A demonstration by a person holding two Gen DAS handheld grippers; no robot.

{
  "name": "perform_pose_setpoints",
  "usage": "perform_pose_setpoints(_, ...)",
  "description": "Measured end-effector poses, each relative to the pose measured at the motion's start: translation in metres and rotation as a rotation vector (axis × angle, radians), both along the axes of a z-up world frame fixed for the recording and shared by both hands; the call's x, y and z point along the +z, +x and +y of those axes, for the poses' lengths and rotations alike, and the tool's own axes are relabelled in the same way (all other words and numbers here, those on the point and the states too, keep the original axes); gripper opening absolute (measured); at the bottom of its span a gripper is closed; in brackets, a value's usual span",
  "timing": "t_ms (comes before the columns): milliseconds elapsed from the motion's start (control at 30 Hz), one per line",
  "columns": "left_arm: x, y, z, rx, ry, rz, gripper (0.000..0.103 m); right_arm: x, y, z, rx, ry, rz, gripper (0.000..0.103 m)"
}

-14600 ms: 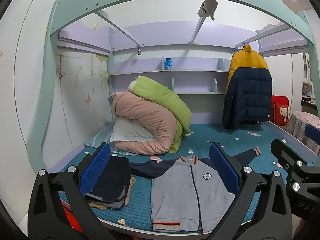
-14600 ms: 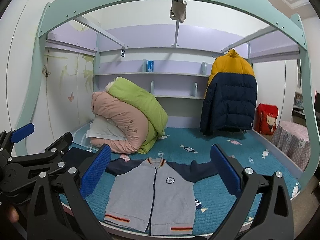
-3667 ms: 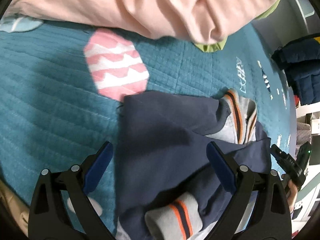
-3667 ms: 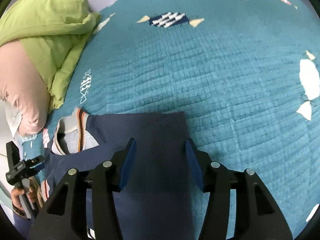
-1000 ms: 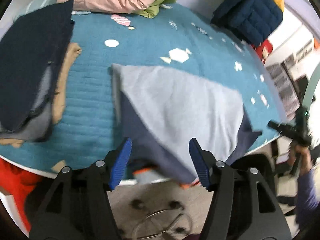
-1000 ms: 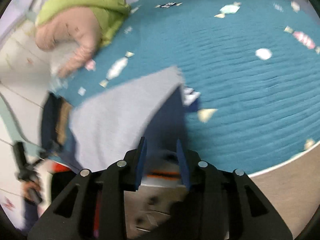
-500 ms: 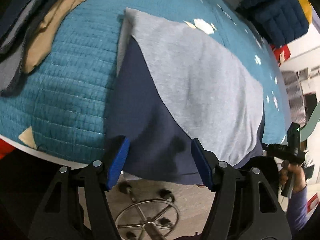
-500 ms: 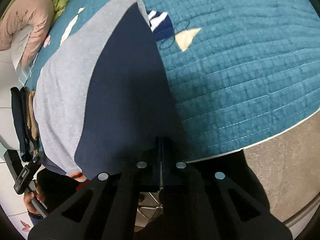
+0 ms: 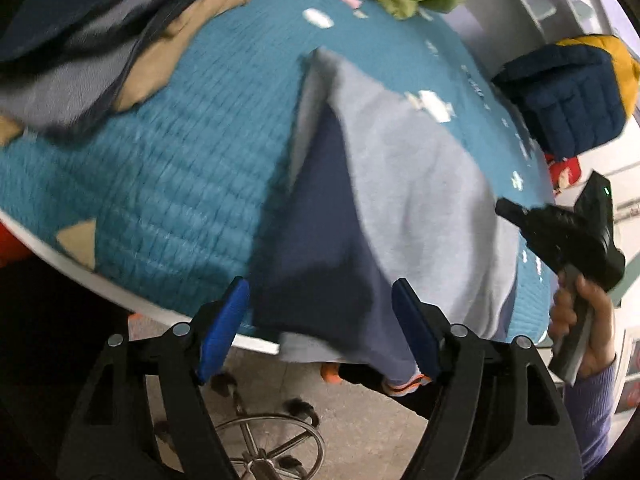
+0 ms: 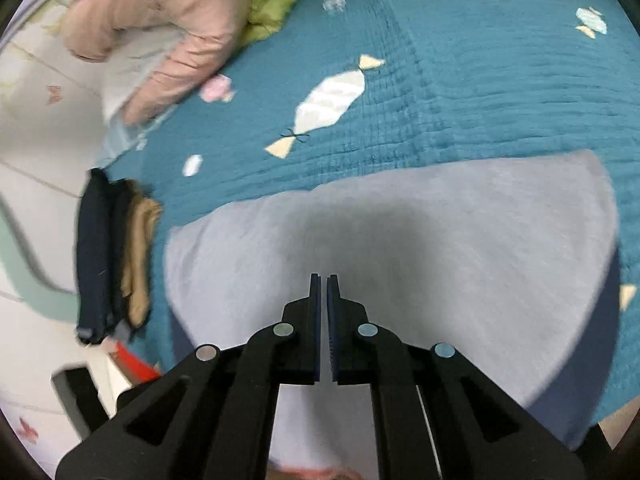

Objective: Fold large clothes
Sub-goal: 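Lift the hem with both grippers and fold it toward the collar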

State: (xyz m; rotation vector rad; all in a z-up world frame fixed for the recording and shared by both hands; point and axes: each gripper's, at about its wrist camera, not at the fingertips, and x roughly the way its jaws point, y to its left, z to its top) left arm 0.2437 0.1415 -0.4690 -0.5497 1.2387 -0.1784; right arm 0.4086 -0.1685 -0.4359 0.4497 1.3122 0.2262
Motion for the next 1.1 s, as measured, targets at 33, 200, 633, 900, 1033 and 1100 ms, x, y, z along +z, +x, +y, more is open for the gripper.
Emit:
perform_pose_setpoints(33, -0.003, 0.0, 0.0, -0.001, 0.006, 0.007, 0.075, -0.01, 0.003, 0.0, -0.003, -0.006, 0.034, 0.003)
perform_pose_setpoints(200, -0.016, 0.0, 0.004, 0.025, 0.024, 0.045, 0.079, -0.032, -0.001, -0.011, -0.034, 0.023, 0.054, 0.0)
perform_pose_setpoints(633, -0.028, -0.003, -0.008, 0.011, -0.008, 0.103, 0.086, -0.033, -0.101, 0.007, 0.009, 0.04, -0.037, 0.0)
perform_pose_setpoints(900, -0.027, -0.007, -0.03, -0.035, -0.078, 0.127, 0.058, 0.01, -0.145, 0.035, 0.093, -0.095, -0.258, 0.03)
perform_pose_setpoints(1033, -0.011, -0.005, -0.036, -0.082, -0.069, 0.066, 0.021, 0.024, -0.167, 0.066, 0.192, -0.189, -0.388, 0.04)
perform_pose_setpoints(1100, 0.003, -0.003, -0.038, -0.103, -0.082, 0.025, 0.018, 0.026, -0.172, 0.086, 0.242, -0.229, -0.431, 0.043)
